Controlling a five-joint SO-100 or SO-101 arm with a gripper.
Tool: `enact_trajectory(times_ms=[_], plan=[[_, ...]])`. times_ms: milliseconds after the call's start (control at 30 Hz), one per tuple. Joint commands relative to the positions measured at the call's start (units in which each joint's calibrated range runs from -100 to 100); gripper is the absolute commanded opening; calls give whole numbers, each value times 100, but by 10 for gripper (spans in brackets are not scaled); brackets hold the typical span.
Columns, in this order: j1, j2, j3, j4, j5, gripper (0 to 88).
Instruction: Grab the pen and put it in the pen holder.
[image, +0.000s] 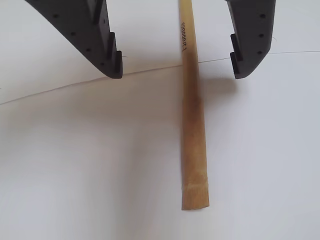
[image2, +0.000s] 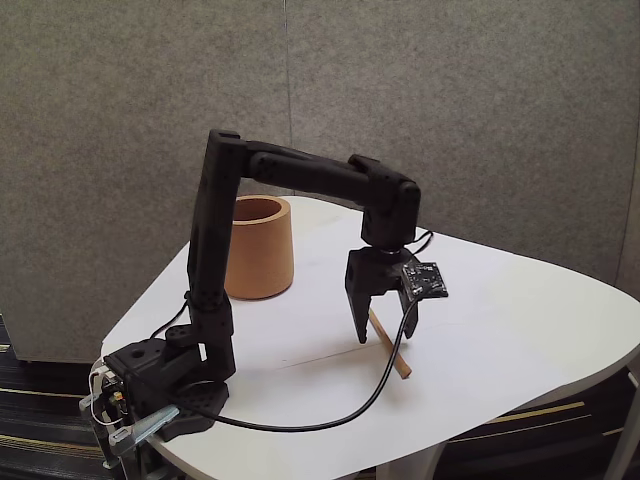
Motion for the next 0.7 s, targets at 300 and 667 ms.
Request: enact_trajectory(times_ms=[300,667], plan=[[-106,-91,126,-59,-12,306],[-142,-831,758,-754,25,306]])
